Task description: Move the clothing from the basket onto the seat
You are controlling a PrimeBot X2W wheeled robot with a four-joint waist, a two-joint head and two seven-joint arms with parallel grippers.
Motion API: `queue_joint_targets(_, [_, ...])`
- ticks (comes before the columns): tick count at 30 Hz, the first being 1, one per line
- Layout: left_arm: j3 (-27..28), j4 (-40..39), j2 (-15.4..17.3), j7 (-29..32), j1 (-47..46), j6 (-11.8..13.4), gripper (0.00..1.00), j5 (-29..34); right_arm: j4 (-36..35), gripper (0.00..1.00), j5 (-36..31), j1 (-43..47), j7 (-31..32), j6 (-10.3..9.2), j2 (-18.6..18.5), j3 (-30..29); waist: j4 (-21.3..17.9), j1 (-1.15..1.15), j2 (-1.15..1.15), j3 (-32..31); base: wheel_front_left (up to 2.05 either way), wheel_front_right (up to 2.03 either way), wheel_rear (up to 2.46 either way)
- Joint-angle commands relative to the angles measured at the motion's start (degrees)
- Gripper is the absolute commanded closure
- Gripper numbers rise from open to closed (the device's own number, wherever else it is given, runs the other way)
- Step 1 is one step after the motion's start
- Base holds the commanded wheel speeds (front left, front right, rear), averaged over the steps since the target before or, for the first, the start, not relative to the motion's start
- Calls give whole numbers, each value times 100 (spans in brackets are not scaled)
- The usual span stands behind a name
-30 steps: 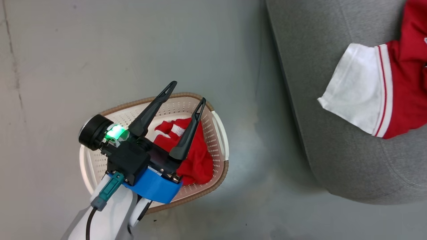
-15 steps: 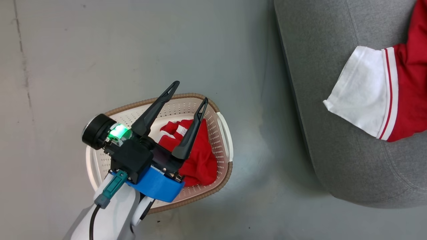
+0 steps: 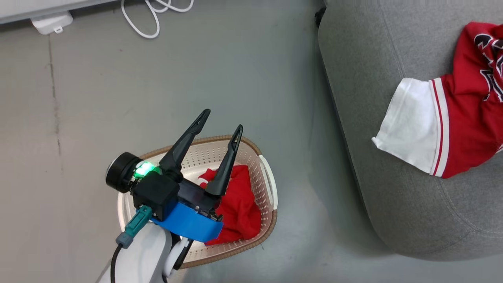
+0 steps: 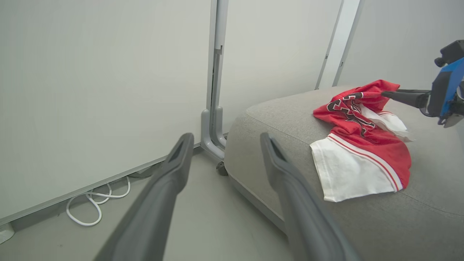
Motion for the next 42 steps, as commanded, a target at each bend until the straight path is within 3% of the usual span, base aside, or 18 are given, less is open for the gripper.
queue_joint_targets(1, [47,43,-37,-18,80,-9,0,-27,-127,0,-17,190,-22,1,57,43,110,0,0,-258,0,0,0])
queue_joint_targets(6, [198,263,-194,-18,289,-9,0,-144,-766,0,-143,919,-23,0,243,280,289,0,0,-715,0,0,0])
queue_joint_targets(13, [691,512,-366,-17,675,-9,0,-328,-1816,0,-163,1812,-14,1,794,715,432,0,0,-1248,0,0,0])
queue_joint_targets(22, [1447,921,-415,-18,1167,-9,0,-359,-3252,0,-501,2844,466,0,1321,1355,710,0,0,-1859,0,0,0])
queue_joint_targets(32, [1845,1494,-429,-17,1509,-9,0,-351,-4575,0,-586,3902,839,0,1925,1327,1045,0,0,-2453,0,0,0])
queue_joint_targets(42, [2088,1648,-396,-17,1640,-9,0,-324,-5329,0,-674,4556,1029,1,2182,1076,1142,0,0,-2627,0,0,0])
